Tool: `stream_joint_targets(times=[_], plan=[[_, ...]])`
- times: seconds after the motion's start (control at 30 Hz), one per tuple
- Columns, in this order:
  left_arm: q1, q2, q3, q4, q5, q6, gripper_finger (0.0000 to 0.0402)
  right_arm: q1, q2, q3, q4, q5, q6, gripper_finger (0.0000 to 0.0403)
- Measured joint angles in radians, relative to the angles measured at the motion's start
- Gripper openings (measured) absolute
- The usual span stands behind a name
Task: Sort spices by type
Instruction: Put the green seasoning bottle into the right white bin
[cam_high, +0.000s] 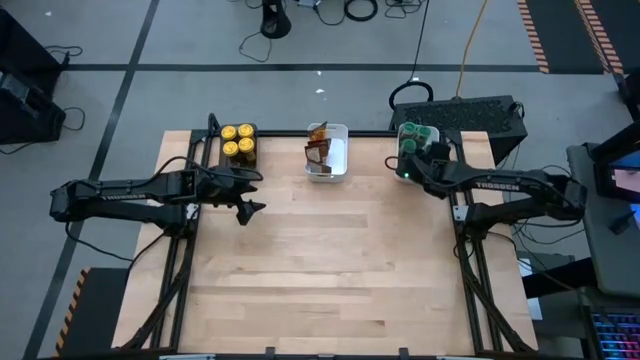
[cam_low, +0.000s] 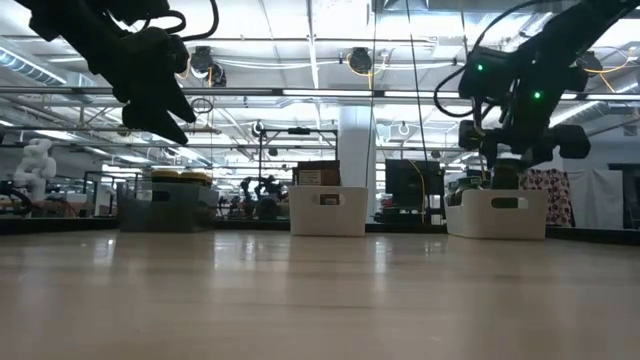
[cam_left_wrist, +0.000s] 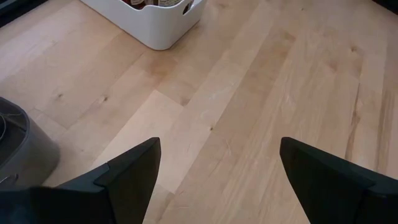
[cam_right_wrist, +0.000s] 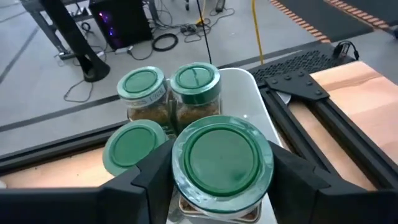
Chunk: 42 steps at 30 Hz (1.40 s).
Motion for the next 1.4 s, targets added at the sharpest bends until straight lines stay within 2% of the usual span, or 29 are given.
stream_joint_targets(times=[0.6,0.93,1.1,1.27,1.4], plan=[[0.0,0.0,0.0,0.002,0.0,-0.023,0.0334,-0.035,0.0,-0.044,0.207,0.032,-0.343,0.0197],[0.0,0.0,0.0,0.002,0.0,-0.023,0.0334,-0.05,0.002,-0.044,0.206,0.008,-0.358,0.0198],[0.0,0.0,0.0,0.003,0.0,-0.023,0.0334,-0.05,0.059,-0.045,0.239,-0.003,-0.358,0.0199],[0.0,0.0,0.0,0.003,0.0,-0.027,0.0334,-0.05,0.134,-0.043,0.298,0.039,-0.354,0.0199],[0.0,0.0,0.0,0.003,0.002,-0.047,0.0334,-0.05,0.15,-0.043,0.308,0.034,-0.344,0.0199]])
